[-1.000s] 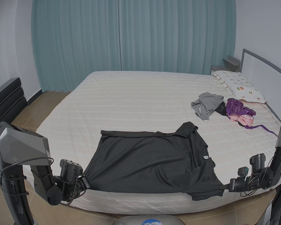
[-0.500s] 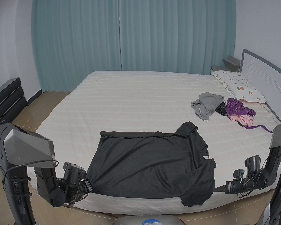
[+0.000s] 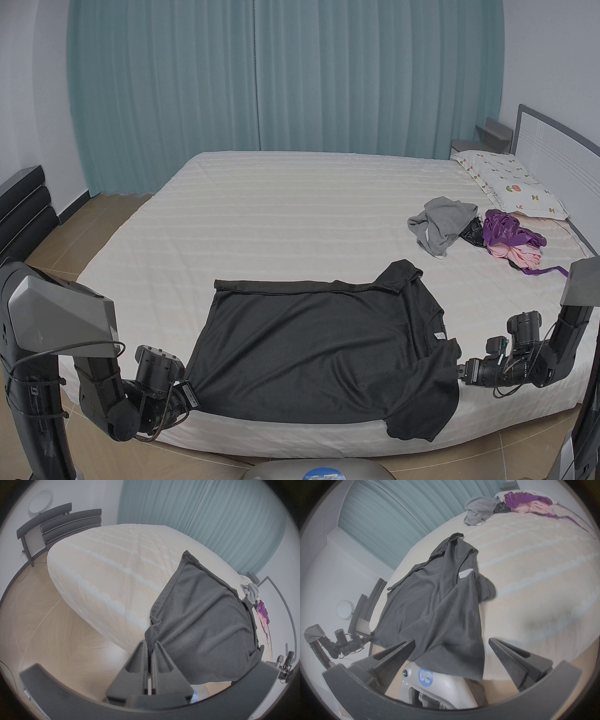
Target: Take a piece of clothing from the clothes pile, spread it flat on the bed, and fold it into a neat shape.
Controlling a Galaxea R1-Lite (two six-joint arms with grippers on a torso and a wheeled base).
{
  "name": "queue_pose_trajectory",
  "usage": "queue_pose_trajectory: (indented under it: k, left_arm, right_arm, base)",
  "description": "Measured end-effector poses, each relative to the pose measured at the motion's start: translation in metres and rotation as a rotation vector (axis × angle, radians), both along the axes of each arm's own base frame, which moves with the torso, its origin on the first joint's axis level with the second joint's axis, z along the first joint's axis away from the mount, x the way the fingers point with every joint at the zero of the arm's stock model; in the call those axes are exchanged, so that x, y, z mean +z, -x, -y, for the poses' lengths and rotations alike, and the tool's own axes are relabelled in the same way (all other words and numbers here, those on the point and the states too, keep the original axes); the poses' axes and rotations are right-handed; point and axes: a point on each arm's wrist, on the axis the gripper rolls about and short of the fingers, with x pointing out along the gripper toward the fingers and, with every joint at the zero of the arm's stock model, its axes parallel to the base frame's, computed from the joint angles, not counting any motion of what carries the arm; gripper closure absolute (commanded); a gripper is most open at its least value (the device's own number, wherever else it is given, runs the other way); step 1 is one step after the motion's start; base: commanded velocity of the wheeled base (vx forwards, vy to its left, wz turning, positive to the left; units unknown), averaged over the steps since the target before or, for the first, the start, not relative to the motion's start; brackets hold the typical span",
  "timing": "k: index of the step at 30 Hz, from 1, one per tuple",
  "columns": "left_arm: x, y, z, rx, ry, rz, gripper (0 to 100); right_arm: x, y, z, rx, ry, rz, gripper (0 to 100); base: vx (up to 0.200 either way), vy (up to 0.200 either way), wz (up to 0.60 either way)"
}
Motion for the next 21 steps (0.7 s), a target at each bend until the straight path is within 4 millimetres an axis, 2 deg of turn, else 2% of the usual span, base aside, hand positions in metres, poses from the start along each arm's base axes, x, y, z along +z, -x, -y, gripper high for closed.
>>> queue_pose_trajectory:
  k: [4, 9, 21]
  left_arm:
    - [0.0, 0.0, -0.001, 0.004, 0.0, 0.001, 100]
    - [0.0, 0.0, -0.001, 0.004, -0.001, -0.003, 100]
    - [-0.002, 0.003, -0.001, 0.0, -0.006, -0.017, 100]
  right_arm:
    - [-0.005, -0.014, -0.011, -0.012, 0.05, 0.01, 100]
    - [-0.009, -0.016, -0.014, -0.03, 0.099, 0.004, 100]
    - [-0.005, 0.011, 0.015, -0.065, 0.129, -0.023, 100]
  base:
    - [0.0, 0.0, 0.0]
    - [0.0, 0.0, 0.0]
    - [0.0, 0.0, 0.0]
